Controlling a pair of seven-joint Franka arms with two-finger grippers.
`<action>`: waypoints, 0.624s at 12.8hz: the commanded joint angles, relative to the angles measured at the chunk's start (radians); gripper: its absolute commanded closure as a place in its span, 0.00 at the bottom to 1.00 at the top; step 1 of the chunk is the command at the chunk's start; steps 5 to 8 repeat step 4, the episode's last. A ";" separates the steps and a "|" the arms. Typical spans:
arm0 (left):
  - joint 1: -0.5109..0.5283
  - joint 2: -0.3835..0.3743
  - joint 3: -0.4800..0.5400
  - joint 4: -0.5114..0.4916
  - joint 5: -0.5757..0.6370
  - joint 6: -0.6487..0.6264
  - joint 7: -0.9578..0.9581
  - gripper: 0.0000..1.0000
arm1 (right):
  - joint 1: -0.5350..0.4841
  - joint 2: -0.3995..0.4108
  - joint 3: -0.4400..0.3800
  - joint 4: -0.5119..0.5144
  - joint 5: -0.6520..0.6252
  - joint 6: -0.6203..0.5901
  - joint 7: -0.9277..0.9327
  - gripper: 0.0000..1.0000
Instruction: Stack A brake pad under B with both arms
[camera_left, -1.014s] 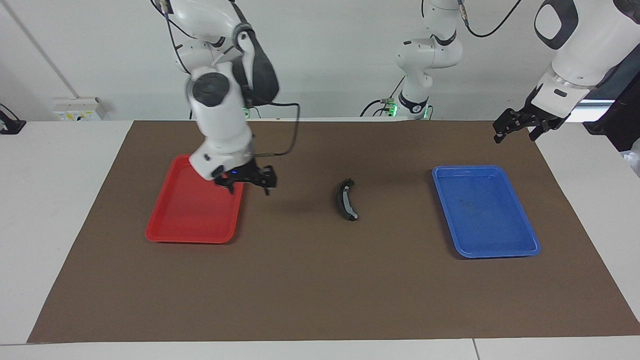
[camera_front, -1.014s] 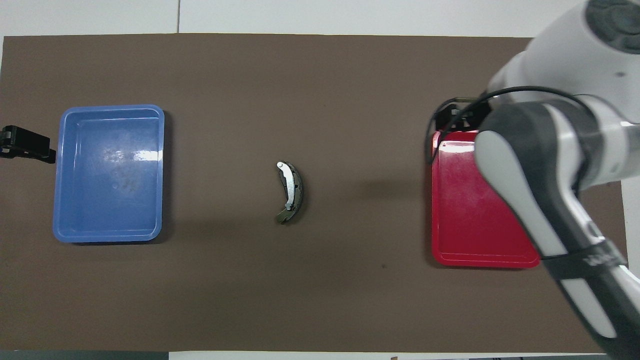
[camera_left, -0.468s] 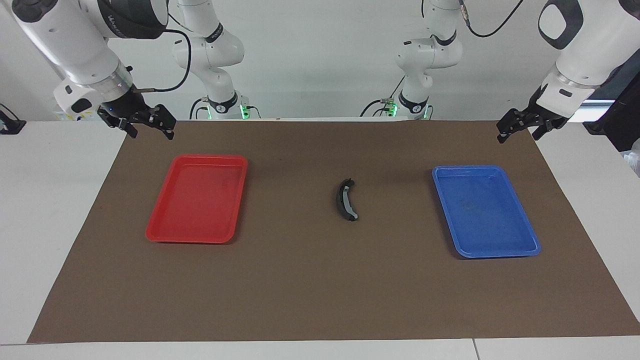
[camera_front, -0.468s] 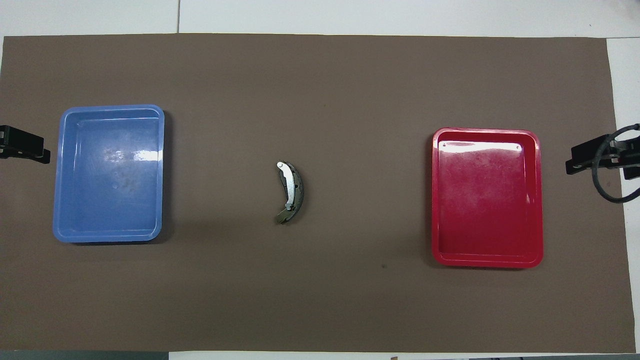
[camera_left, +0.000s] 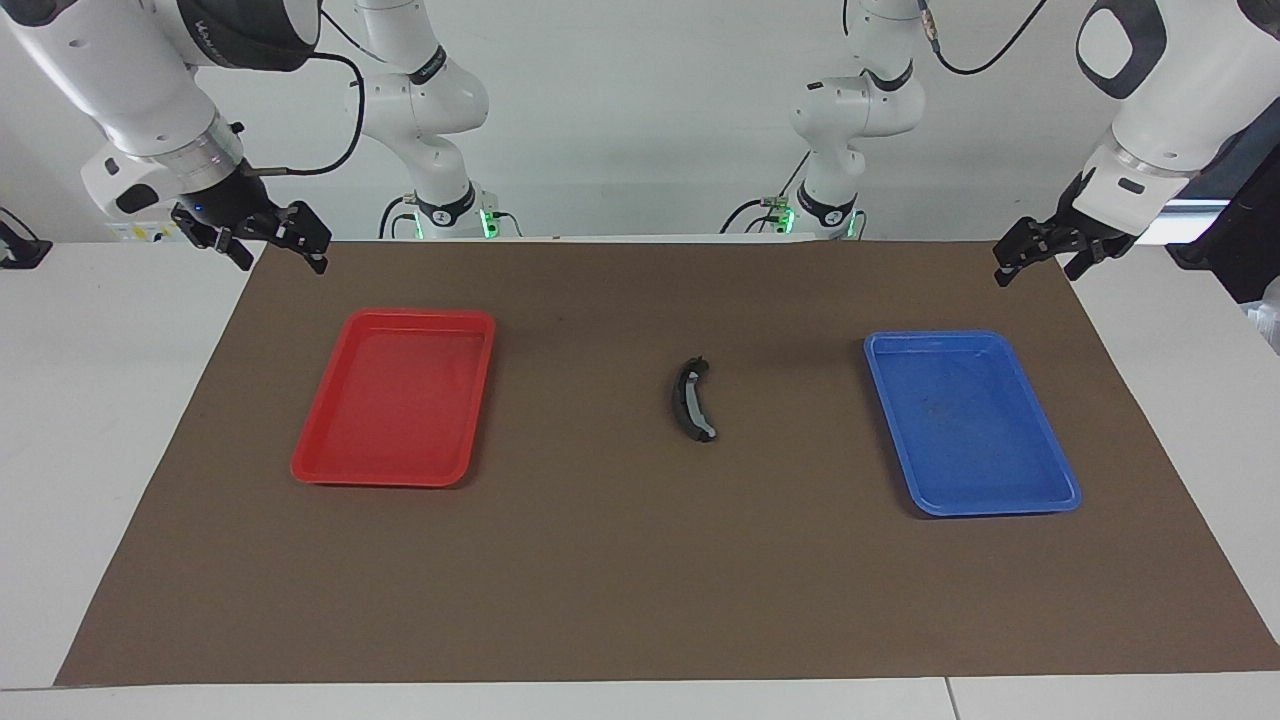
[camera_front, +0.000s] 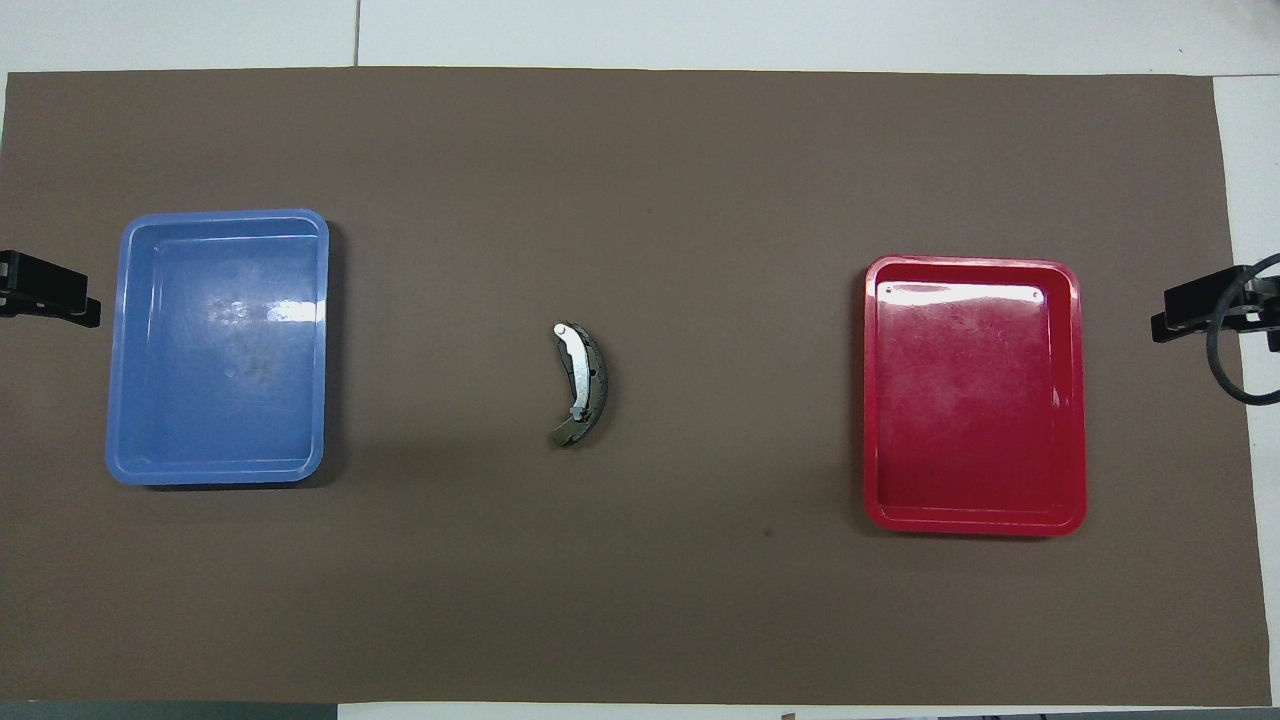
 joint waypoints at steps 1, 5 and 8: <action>0.002 -0.015 0.001 -0.016 -0.008 -0.005 -0.009 0.00 | -0.019 -0.015 0.019 -0.023 -0.026 0.043 -0.018 0.00; 0.002 -0.015 0.001 -0.016 -0.008 -0.005 -0.009 0.00 | -0.019 -0.017 0.027 -0.023 -0.039 0.043 -0.021 0.00; 0.002 -0.015 0.001 -0.016 -0.008 -0.005 -0.009 0.00 | -0.019 -0.017 0.027 -0.023 -0.039 0.043 -0.021 0.00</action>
